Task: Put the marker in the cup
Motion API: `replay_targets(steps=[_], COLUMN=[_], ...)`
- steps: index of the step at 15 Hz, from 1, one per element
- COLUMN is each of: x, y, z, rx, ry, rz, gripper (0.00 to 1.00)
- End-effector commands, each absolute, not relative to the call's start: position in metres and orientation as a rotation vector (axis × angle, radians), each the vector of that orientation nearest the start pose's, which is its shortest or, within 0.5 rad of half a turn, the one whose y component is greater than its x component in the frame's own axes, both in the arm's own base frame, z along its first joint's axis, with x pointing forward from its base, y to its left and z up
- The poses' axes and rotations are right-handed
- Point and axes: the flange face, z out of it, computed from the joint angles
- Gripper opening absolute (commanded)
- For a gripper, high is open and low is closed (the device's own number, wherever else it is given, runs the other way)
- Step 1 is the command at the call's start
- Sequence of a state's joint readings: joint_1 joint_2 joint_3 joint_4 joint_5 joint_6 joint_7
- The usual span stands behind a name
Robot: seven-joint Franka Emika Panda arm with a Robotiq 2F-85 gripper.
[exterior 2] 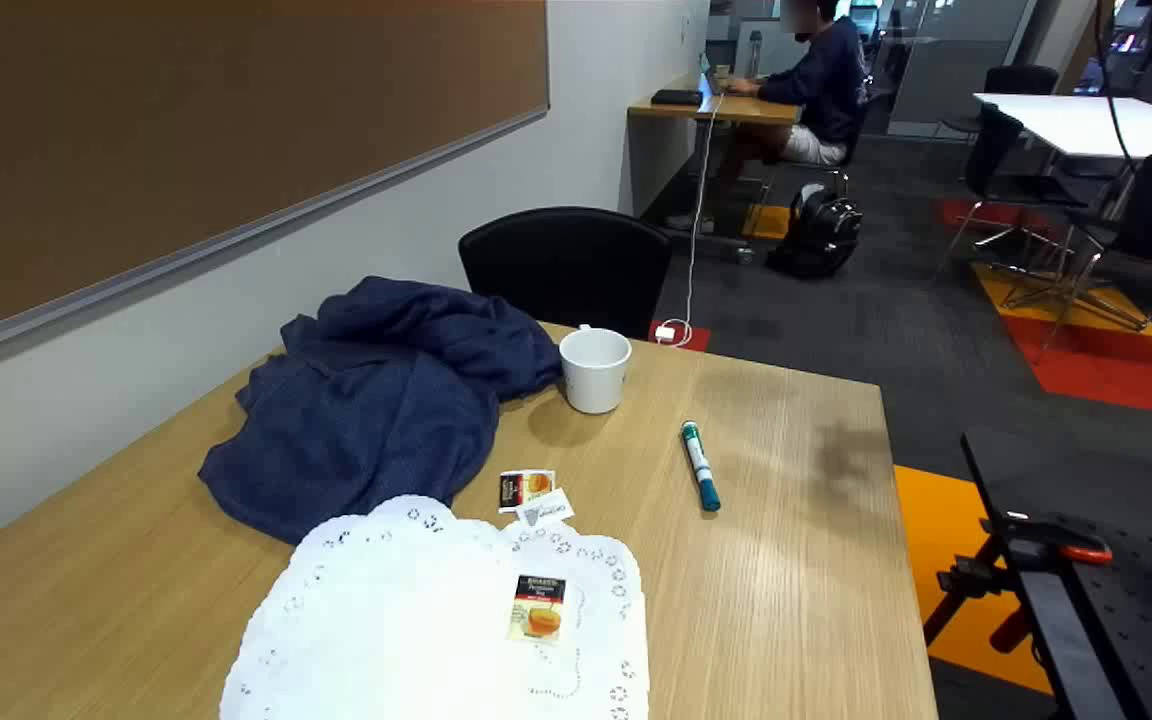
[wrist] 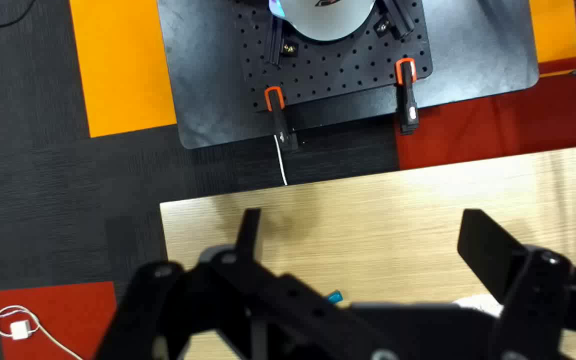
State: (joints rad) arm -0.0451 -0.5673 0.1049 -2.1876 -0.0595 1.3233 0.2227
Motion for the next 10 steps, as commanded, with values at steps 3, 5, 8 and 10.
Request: replay_targets(steps=[3,5,8,10], x=[0.34,0.34,0.348,0.36], y=[0.021,0.021,0.02,0.012], z=[0.579,0.579,0.579,0.575], rx=[-3.247,-3.247,-3.218,-3.172], ry=[0.315,0.315,0.371,0.453], rz=[0.464,0.464,0.396,0.311], gripper=[1.0,1.0,1.0,1.0])
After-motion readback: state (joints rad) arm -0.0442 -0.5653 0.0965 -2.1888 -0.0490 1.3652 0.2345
